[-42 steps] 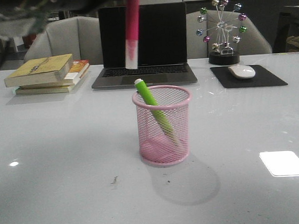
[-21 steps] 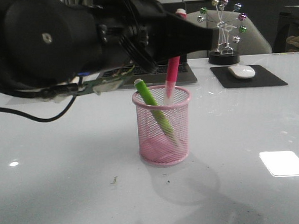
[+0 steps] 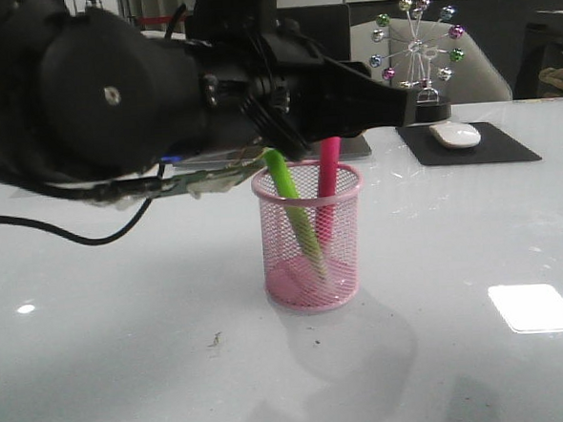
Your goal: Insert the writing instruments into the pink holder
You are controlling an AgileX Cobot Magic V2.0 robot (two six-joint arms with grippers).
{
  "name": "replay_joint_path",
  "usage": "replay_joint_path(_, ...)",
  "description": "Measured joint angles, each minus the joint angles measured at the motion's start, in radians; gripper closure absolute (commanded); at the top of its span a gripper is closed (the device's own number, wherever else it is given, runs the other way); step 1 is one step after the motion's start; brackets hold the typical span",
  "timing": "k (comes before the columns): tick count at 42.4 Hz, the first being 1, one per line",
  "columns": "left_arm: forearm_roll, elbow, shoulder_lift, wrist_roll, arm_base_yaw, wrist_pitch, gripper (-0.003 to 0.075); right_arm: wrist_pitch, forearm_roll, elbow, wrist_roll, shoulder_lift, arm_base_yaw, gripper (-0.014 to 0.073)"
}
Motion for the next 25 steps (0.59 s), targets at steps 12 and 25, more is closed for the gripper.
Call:
replay_joint_path(12, 0.003, 0.0, -0.284, 0.131, 0.0, 0.442, 0.0307, 0.0, 0.0, 0.0, 0.0, 0.0, 0.0, 0.0138)
replay_joint_path(25, 0.096, 0.0, -0.648, 0.143, 0.062, 1.101, 0.0307, 0.0, 0.0, 0.0, 0.0, 0.0, 0.0, 0.0138)
